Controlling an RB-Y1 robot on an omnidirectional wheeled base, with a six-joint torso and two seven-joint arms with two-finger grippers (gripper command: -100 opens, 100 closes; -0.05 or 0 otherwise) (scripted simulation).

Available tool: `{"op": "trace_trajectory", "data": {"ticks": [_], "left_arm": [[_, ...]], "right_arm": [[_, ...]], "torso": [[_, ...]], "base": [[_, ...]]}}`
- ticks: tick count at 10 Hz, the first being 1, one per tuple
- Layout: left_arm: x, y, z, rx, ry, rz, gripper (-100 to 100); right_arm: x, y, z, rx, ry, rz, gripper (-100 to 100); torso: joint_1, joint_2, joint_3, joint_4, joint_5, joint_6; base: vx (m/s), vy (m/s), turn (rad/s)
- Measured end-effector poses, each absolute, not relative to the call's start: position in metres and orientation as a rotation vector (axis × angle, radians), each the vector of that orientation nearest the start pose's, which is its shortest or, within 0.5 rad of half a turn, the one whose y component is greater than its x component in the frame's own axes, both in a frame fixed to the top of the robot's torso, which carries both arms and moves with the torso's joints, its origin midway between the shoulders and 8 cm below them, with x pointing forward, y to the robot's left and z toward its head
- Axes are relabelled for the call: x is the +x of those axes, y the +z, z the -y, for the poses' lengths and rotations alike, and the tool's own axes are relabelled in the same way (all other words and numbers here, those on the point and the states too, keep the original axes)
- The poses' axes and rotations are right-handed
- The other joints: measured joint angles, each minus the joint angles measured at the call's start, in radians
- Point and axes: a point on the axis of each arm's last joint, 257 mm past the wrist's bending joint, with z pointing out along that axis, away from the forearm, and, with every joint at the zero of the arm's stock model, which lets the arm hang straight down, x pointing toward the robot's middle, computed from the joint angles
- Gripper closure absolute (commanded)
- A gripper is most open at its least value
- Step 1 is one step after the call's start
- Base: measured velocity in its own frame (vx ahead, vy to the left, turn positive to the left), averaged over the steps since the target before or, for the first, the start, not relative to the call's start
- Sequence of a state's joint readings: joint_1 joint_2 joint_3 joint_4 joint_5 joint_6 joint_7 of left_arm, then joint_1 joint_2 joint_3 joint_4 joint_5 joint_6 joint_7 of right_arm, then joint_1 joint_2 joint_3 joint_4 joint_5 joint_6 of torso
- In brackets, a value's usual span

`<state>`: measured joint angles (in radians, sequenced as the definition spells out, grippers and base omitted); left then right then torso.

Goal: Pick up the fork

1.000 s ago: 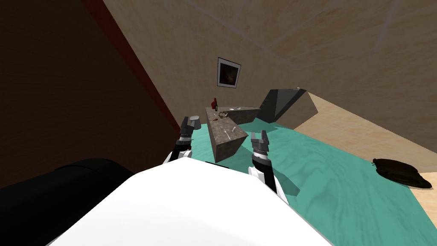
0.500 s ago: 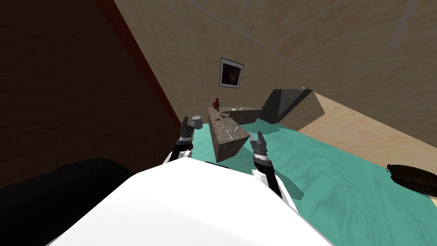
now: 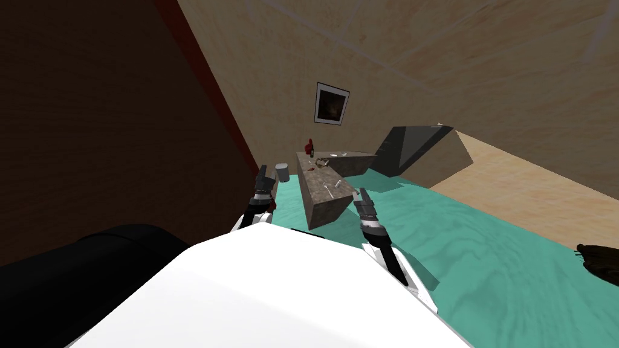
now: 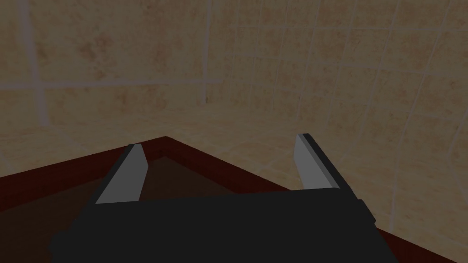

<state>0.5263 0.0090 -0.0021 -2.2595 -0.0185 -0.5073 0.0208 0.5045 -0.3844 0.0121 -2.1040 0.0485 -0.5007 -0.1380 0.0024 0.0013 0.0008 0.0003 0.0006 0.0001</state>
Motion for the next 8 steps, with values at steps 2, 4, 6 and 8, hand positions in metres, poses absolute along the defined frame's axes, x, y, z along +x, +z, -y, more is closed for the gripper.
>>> {"op": "trace_trajectory", "data": {"ticks": [2, 4, 6, 8], "left_arm": [[0.345, 0.008, -0.279, -0.678, -1.295, -0.649, 0], [0.345, 0.008, -0.279, -0.678, -1.295, -0.649, 0], [0.345, 0.008, -0.279, -0.678, -1.295, -0.649, 0], [0.345, 0.008, -0.279, -0.678, -1.295, -0.649, 0]], "right_arm": [[0.374, -0.078, 0.259, 0.534, 1.310, -1.130, -100], [0.375, -0.093, 0.260, 0.511, 1.291, -1.201, -100], [0.376, -0.102, 0.260, 0.491, 1.276, -1.254, -100], [0.375, -0.117, 0.263, 0.471, 1.253, -1.328, -100]], "torso": [[0.001, 0.000, 0.000, 0.000, 0.000, 0.000], [0.001, -0.001, 0.000, 0.000, 0.000, 0.000], [0.000, -0.001, -0.001, 0.000, 0.000, 0.000], [0.001, -0.001, -0.001, 0.000, 0.000, 0.000]], "base": [[-0.013, 0.058, 0.087], [-0.004, 0.035, 0.027], [-0.006, 0.045, 0.098], [0.005, 0.059, 0.085]]}}
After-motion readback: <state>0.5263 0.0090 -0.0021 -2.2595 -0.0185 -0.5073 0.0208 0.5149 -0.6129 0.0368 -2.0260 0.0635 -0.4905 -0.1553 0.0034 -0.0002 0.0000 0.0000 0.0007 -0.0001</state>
